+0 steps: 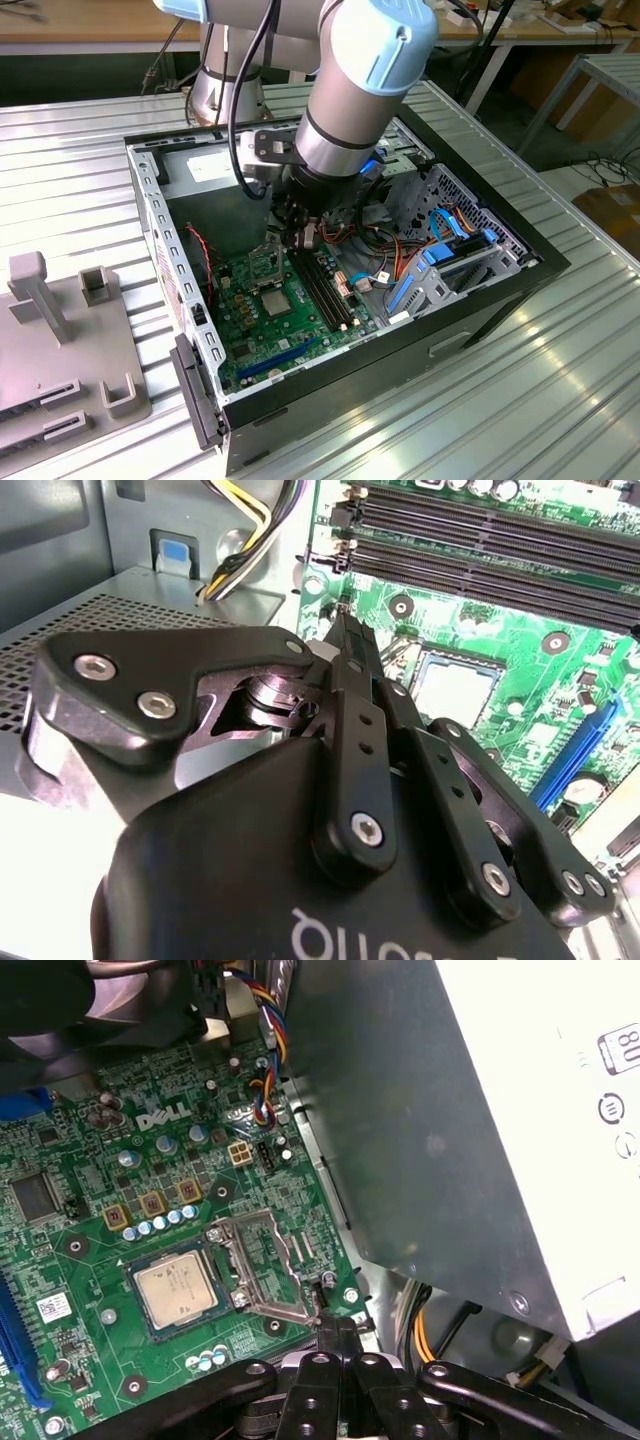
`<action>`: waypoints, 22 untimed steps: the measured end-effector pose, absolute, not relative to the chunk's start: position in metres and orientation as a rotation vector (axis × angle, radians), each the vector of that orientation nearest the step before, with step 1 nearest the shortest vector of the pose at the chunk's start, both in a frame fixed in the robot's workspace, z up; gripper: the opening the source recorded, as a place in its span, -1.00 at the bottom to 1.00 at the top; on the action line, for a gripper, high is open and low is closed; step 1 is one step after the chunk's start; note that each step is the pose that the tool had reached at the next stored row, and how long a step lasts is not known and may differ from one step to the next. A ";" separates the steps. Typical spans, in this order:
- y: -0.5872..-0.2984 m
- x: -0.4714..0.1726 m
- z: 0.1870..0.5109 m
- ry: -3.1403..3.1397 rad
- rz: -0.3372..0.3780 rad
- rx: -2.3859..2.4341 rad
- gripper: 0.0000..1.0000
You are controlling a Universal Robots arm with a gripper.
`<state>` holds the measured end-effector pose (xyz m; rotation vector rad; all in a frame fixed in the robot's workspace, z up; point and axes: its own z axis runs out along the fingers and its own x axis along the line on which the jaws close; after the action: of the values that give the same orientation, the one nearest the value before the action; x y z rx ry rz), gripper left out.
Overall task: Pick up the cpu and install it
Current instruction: 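Close the cpu cover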
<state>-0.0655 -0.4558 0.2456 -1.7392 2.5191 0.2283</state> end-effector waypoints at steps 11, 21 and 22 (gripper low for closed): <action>-0.456 -0.066 0.254 2.509 0.228 -1.757 -0.79; -0.457 -0.070 0.255 2.494 0.226 -1.776 -0.79; -0.457 -0.070 0.255 2.491 0.225 -1.779 -0.79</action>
<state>-0.0700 -0.4569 0.2547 -1.7790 2.4914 0.2254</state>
